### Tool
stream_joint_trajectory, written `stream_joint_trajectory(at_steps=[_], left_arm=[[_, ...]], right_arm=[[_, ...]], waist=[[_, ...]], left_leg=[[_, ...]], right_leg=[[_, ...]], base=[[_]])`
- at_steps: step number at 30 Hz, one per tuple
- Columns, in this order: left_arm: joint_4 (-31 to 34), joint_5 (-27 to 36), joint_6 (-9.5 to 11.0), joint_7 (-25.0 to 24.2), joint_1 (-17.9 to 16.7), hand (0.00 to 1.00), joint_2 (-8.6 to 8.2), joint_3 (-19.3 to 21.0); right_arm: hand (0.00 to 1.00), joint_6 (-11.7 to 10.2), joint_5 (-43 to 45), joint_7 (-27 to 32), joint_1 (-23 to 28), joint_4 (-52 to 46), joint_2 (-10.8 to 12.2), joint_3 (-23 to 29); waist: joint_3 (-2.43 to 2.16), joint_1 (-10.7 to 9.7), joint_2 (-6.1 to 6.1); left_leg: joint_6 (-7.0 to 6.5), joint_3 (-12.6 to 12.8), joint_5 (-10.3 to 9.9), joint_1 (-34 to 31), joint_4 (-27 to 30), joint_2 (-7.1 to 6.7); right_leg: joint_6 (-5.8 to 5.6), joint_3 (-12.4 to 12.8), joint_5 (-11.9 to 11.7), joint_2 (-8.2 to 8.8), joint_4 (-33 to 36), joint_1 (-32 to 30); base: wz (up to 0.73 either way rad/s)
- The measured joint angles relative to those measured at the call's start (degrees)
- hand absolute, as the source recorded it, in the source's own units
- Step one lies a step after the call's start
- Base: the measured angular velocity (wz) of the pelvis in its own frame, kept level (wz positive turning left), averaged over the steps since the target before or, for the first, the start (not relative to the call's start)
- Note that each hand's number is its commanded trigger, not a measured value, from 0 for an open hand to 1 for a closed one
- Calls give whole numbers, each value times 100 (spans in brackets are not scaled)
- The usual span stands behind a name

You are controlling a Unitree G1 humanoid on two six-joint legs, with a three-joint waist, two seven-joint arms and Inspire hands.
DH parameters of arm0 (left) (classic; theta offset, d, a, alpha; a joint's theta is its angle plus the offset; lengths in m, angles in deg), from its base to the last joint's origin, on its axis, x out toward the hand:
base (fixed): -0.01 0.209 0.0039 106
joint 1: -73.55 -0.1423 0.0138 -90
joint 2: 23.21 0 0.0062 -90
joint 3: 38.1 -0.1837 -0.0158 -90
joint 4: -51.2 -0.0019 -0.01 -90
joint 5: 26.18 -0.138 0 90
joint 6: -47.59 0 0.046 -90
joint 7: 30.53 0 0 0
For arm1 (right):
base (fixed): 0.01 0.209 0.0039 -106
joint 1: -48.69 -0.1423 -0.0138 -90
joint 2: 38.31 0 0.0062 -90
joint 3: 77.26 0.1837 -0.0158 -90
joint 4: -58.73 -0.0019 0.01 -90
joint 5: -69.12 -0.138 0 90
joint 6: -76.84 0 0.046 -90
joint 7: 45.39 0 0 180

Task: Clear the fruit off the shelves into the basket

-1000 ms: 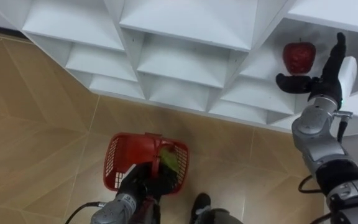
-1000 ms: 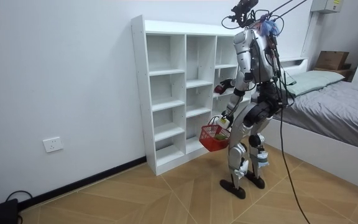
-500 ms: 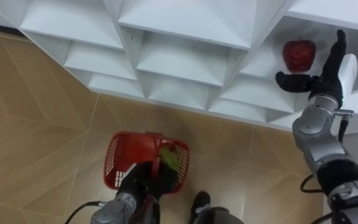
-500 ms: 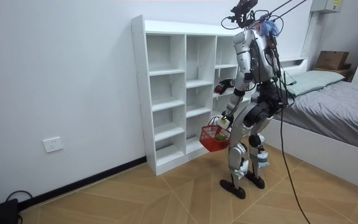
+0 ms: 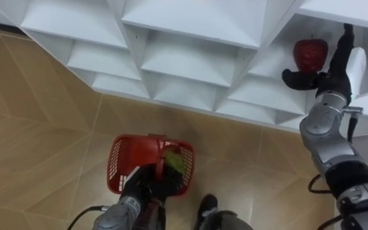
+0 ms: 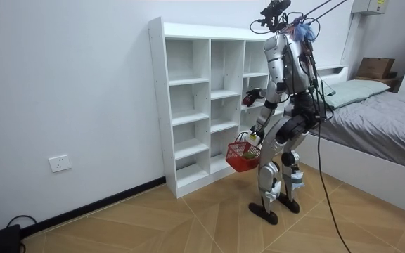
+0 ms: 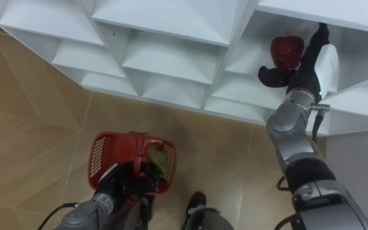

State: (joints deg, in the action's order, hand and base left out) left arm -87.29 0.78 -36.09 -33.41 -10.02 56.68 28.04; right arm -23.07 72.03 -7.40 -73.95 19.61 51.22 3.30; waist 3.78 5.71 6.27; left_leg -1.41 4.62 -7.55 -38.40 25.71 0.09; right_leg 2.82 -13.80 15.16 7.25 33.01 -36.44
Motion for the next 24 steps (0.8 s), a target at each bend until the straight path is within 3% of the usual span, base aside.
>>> stream_joint_trajectory(at_steps=[14, 15, 16, 24], left_arm=[[-1, 61, 11, -12, 31, 100, 17, -64], [-1, 61, 11, -12, 35, 100, 17, -67], [0, 61, 13, -12, 38, 100, 12, -76], [0, 45, 76, -7, 28, 100, 49, -124]], right_arm=[[0, -3, -23, -46, 11, 13, -41, -74], [40, -4, -23, -69, 12, 13, -46, -74], [100, -10, -67, -93, 21, 19, -60, -73], [100, -154, -298, -189, 145, 228, -155, -92]], waist=[[30, 93, 34], [30, 92, 34], [32, 91, 31], [48, 98, 6]], left_leg=[[4, -9, 29, -77, 23, -7], [4, -10, 29, -84, 30, -5], [3, -14, 29, -96, 47, -5], [2, -2, 28, -107, 86, 10]], right_leg=[[20, -56, 14, 28, 6, -67], [20, -62, 14, 28, 5, -68], [20, -72, 13, 28, 6, -66], [29, -113, 9, 28, 12, -36]], base=[[0], [0], [0], [0]])
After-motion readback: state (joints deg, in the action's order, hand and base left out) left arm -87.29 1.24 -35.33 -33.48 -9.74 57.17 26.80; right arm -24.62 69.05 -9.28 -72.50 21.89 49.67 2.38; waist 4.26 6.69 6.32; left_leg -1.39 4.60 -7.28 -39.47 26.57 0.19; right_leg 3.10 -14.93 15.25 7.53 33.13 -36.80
